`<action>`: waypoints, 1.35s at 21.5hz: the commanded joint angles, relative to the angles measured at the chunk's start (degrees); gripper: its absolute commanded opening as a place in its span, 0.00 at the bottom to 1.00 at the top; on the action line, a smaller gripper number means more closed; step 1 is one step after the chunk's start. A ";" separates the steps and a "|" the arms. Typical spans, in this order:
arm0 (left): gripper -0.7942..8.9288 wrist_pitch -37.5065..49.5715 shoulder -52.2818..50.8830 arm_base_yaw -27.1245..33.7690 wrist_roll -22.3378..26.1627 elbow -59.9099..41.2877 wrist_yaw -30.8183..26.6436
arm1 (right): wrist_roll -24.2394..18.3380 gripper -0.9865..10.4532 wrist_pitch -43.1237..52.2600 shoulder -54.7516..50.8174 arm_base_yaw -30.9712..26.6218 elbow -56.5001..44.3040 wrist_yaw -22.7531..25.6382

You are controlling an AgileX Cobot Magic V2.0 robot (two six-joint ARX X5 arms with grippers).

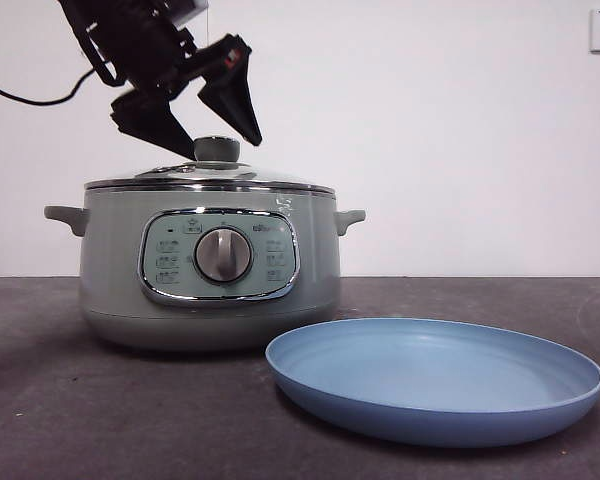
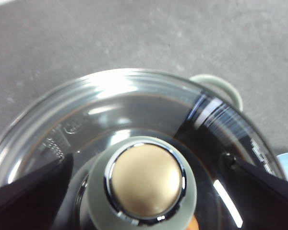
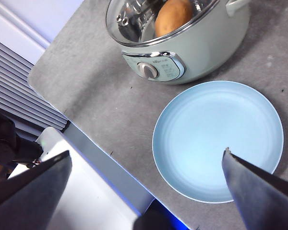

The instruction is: Take the potato out from the steamer,put the potato on the plate,close the lid

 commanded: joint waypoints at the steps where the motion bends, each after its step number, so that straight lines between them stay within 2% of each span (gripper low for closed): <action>1: 0.72 0.46 0.57 -0.33 1.03 -0.02 -0.70 | 0.11 0.69 0.35 0.09 0.09 0.17 0.81; 3: 0.72 0.37 0.57 -0.72 1.03 -0.02 -2.93 | 0.09 0.69 0.35 0.09 0.09 0.17 2.78; 4: 0.63 0.00 0.57 -0.76 1.03 -0.02 -2.97 | 0.09 0.69 0.33 0.09 0.09 0.17 2.99; 6: 0.37 -1.22 0.57 -0.76 1.03 -0.02 -2.89 | 0.09 0.69 0.33 0.09 0.09 0.17 2.97; 7: 0.31 -1.57 0.57 -0.83 1.03 -0.02 -2.89 | 0.09 0.69 0.33 0.09 0.09 0.17 2.97; 10: 0.27 -1.84 0.57 -0.98 1.03 -0.02 -2.82 | 0.09 0.69 0.35 0.09 0.09 0.17 2.97; 11: 0.17 -1.81 0.55 -0.98 1.03 -0.02 -2.80 | 0.11 0.69 0.35 0.09 0.09 0.17 2.97; 13: 0.07 -1.84 0.55 -0.98 0.94 -0.02 -2.80 | 0.11 0.69 0.33 0.09 0.09 0.17 2.97; 22: 0.07 -1.57 -2.08 -0.90 0.63 0.28 -2.89 | 0.46 0.69 0.50 0.09 0.09 0.17 2.95; 29: 0.07 -4.11 -11.93 -0.07 -0.72 0.28 -2.93 | 5.62 0.69 7.76 1.79 0.48 0.20 2.32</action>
